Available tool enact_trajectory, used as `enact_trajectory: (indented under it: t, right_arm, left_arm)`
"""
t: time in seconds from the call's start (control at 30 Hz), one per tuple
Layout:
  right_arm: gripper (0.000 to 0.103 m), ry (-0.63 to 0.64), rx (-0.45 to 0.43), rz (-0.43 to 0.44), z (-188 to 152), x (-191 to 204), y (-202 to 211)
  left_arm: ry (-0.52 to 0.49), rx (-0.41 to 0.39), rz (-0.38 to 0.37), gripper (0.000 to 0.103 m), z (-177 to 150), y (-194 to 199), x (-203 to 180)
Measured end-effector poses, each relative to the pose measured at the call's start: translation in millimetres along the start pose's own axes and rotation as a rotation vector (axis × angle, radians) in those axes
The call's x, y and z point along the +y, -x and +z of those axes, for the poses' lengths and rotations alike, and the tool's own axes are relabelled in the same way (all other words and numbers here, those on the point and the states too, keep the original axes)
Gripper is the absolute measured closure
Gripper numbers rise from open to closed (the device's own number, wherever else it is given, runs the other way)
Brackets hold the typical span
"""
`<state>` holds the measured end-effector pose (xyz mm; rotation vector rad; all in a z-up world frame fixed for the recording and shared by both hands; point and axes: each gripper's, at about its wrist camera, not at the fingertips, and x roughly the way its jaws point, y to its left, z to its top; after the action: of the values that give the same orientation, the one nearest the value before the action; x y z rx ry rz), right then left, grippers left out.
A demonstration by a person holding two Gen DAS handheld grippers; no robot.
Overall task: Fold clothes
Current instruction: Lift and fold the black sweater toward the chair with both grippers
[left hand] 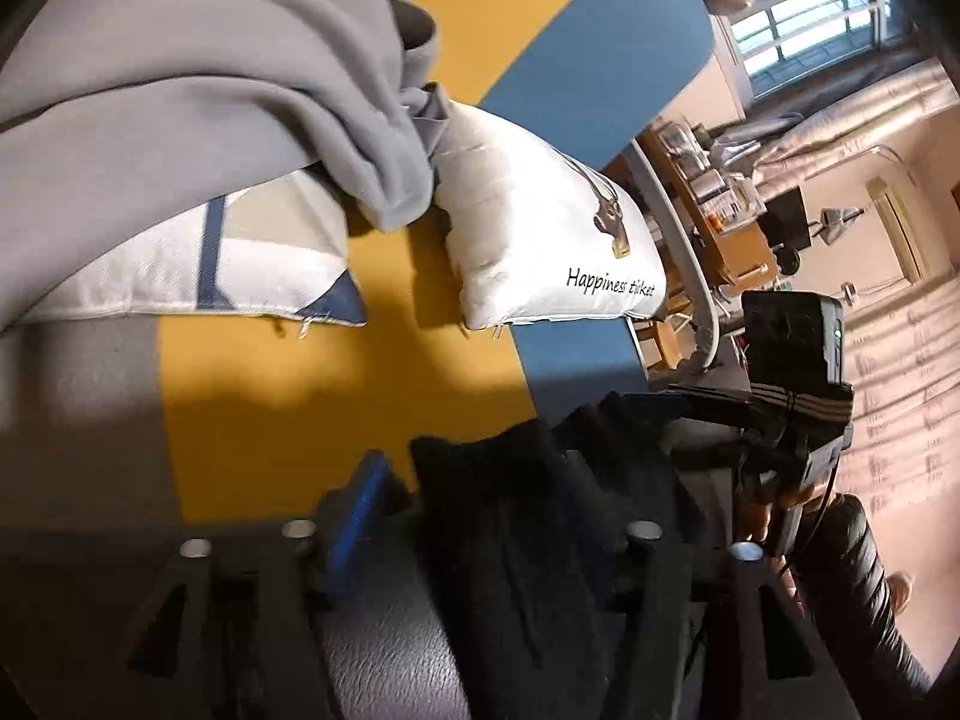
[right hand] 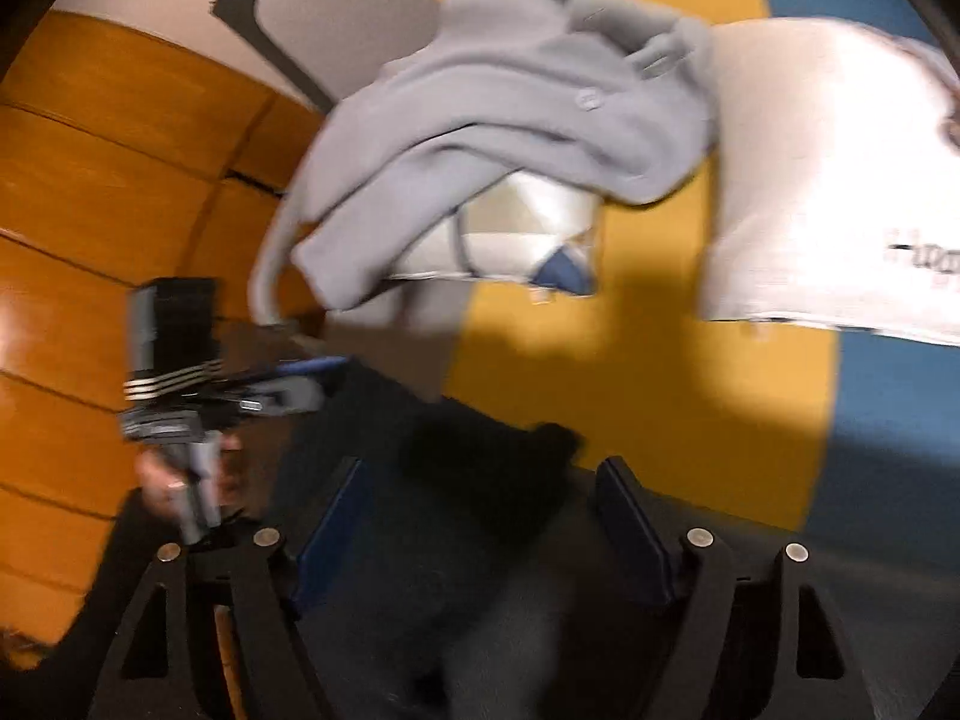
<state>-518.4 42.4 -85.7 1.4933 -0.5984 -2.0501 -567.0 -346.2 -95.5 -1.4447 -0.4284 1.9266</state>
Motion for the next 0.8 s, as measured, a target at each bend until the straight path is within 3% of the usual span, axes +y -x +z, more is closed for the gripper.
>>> enact_trajectory:
  t: [0.03,0.07,0.1,0.13,0.3,0.5,0.67,0.8]
  right_arm:
    - [0.03,0.021,0.004,0.006,-0.5,3.7,-2.4]
    - [0.035,0.053,0.002,-0.01,-2.9,9.6,-4.0]
    - [0.056,0.077,-0.009,-0.011,-5.6,15.1,-3.5]
    - [0.095,0.09,-0.03,0.001,-8.6,20.2,-0.6]
    - [0.094,0.121,-0.173,0.0,-32.1,43.7,29.3]
    - [0.094,0.184,-0.247,0.032,-79.9,96.7,65.1]
    - [0.094,0.241,-0.249,0.071,-138.7,140.3,77.8]
    - [0.09,0.246,-0.21,0.048,-194.7,151.3,65.4]
  left_arm:
    - [-0.012,-0.02,-0.002,0.095,-5.1,7.4,-6.6]
    - [-0.023,-0.04,-0.003,0.099,-10.2,14.9,-13.3]
    - [-0.035,-0.061,-0.005,0.099,-15.3,22.3,-19.9]
    - [-0.047,-0.081,-0.006,0.099,-20.5,29.8,-26.6]
    - [-0.105,-0.182,-0.014,0.098,-46.0,66.9,-59.8]
    - [-0.171,-0.281,-0.02,0.098,-86.9,112.7,-100.3]
    - [-0.222,-0.288,-0.016,0.098,-148.9,132.4,-124.1]
    - [-0.231,-0.231,0.009,0.098,-206.0,127.1,-125.8]
